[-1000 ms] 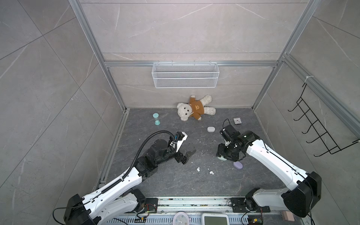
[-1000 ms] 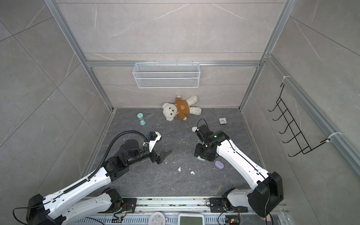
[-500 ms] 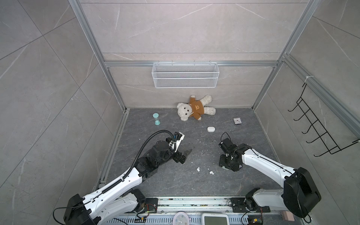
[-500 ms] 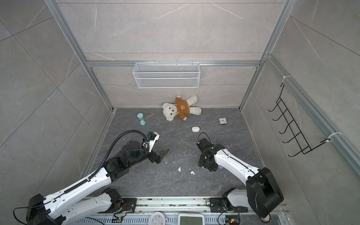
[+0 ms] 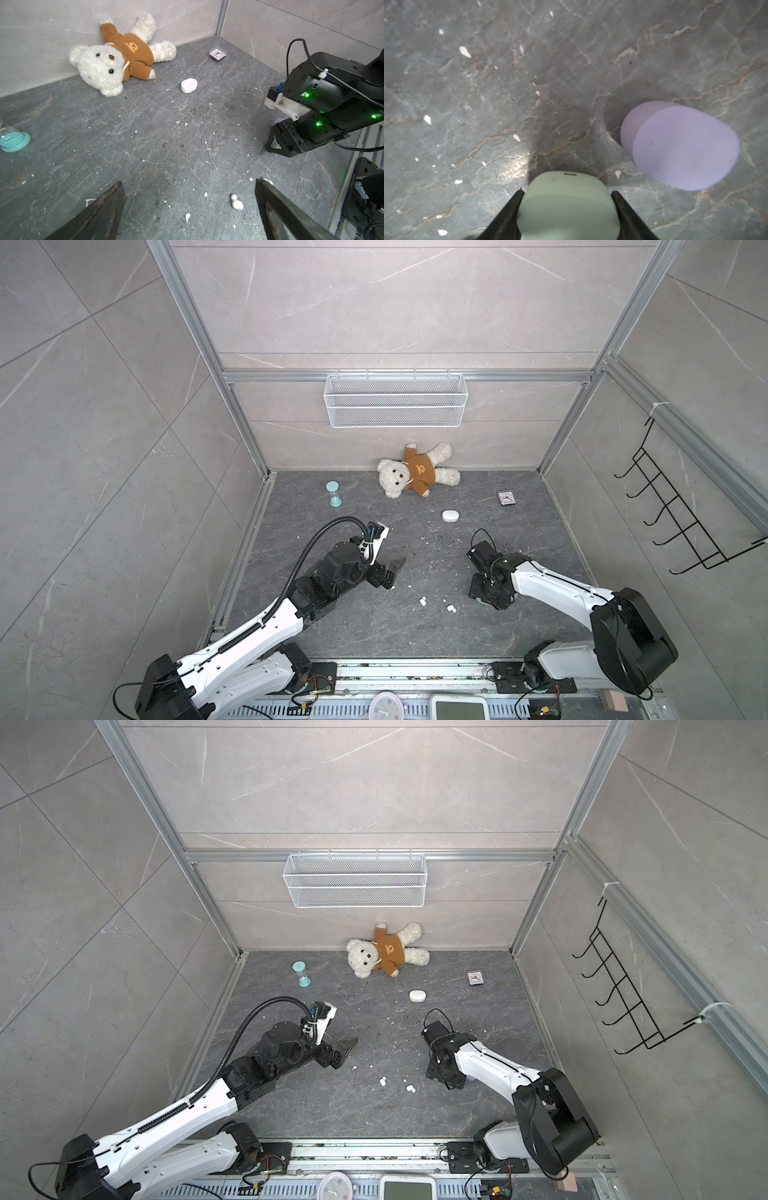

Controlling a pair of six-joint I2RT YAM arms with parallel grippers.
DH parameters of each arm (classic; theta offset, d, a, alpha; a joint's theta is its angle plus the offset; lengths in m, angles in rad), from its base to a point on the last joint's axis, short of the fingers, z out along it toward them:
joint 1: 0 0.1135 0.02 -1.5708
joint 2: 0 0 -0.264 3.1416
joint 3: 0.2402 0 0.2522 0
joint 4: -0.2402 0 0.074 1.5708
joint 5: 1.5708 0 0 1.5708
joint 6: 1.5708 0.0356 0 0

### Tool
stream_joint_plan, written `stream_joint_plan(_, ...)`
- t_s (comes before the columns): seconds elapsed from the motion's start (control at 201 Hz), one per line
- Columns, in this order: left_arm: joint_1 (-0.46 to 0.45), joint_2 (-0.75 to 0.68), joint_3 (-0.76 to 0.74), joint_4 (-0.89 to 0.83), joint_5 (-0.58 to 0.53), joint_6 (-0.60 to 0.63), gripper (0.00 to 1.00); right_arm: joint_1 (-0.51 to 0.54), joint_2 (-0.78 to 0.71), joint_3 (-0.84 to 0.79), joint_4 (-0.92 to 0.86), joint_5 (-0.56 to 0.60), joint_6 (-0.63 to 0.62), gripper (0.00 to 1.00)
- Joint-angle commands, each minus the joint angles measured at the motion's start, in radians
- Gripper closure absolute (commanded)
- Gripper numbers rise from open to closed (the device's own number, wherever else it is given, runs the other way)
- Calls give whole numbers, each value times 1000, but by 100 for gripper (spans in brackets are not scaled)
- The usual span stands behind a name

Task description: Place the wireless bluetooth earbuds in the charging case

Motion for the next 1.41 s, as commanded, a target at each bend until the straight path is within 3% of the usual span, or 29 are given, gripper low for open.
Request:
stream_joint_plan(0.0,8,0,41,-13,-10,-26,0,-10,19,-17,3,17,21,43)
stream_joint_plan(0.299,24,3,52,-61,-19,-58,0,-15,-45,42,-76,-42,-4,19)
stream_joint_plan(0.552,36,17,57,-90,-27,-98,0,-14,-90,241,-192,-58,-67,15)
stream_joint_plan(0.826,39,40,85,-105,-53,-114,0,-32,153,491,-58,-53,-176,12)
stream_joint_plan(1.035,42,59,93,-108,-35,-95,0,-121,367,644,68,-115,-249,13)
stream_joint_plan(1.403,60,52,77,-100,-19,-78,0,-235,668,890,136,-213,-359,15)
